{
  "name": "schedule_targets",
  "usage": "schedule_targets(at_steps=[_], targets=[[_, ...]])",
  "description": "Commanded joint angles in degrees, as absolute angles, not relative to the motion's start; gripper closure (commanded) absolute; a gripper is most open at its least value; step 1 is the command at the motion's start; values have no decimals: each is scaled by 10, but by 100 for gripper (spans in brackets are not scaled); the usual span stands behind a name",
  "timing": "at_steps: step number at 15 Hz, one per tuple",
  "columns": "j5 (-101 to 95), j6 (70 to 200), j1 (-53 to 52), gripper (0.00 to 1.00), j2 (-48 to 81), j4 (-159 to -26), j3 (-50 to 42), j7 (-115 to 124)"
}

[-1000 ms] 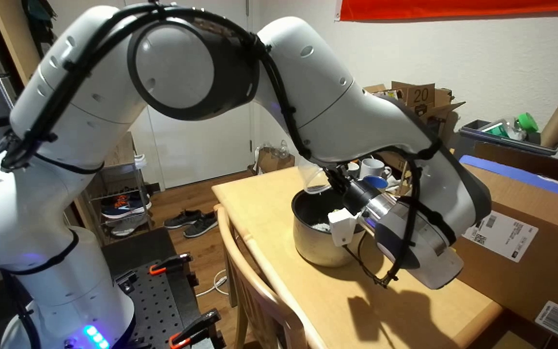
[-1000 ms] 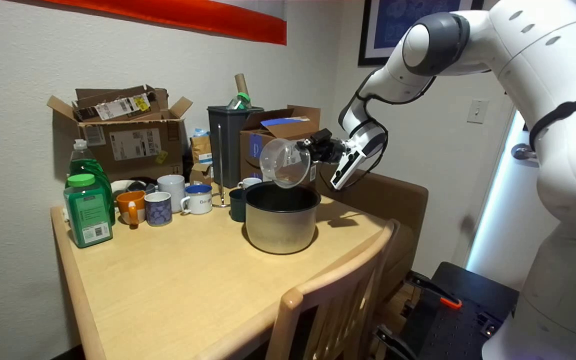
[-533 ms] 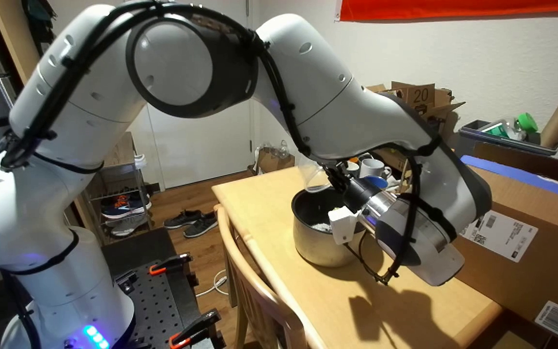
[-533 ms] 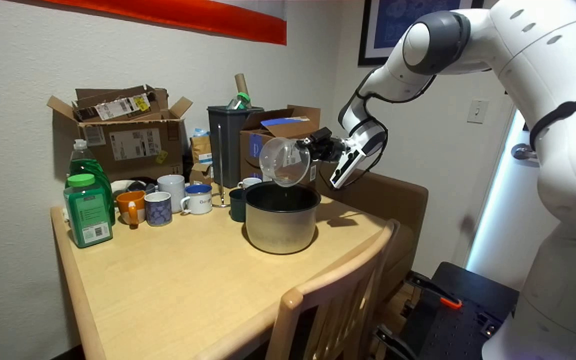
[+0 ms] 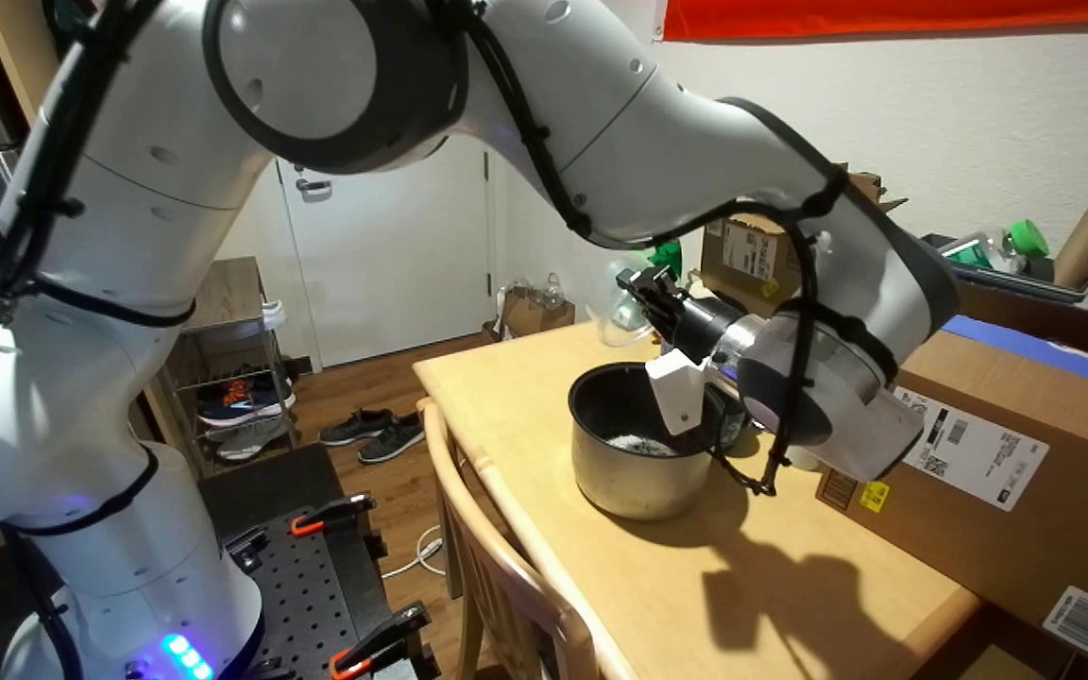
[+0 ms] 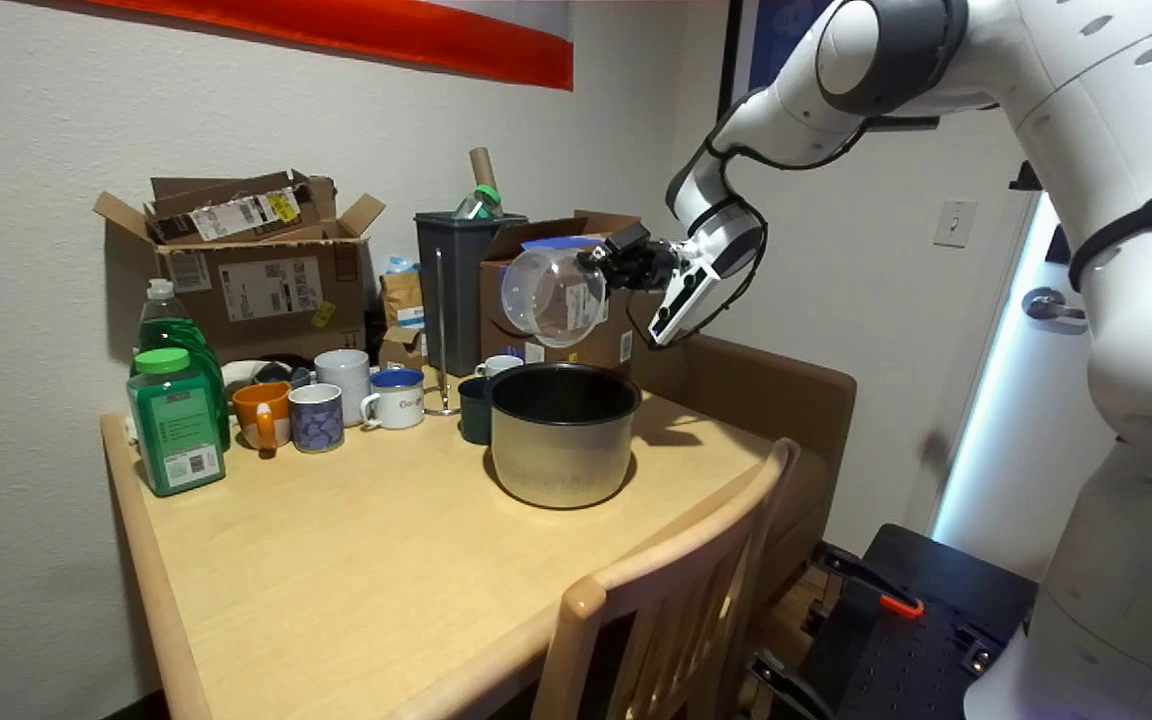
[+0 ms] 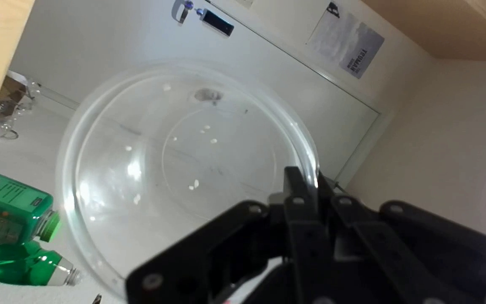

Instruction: Pick up the plastic bowl and pour its contents in the white pot.

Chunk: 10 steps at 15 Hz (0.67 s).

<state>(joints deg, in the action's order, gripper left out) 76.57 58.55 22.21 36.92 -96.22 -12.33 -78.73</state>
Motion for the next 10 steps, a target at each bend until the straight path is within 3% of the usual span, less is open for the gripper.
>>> schedule_targets(at_steps=[1,10], targets=[[749,634,189,98,305,-995,-132,-766],[689,784,110,98,238,-991,-115,-681]])
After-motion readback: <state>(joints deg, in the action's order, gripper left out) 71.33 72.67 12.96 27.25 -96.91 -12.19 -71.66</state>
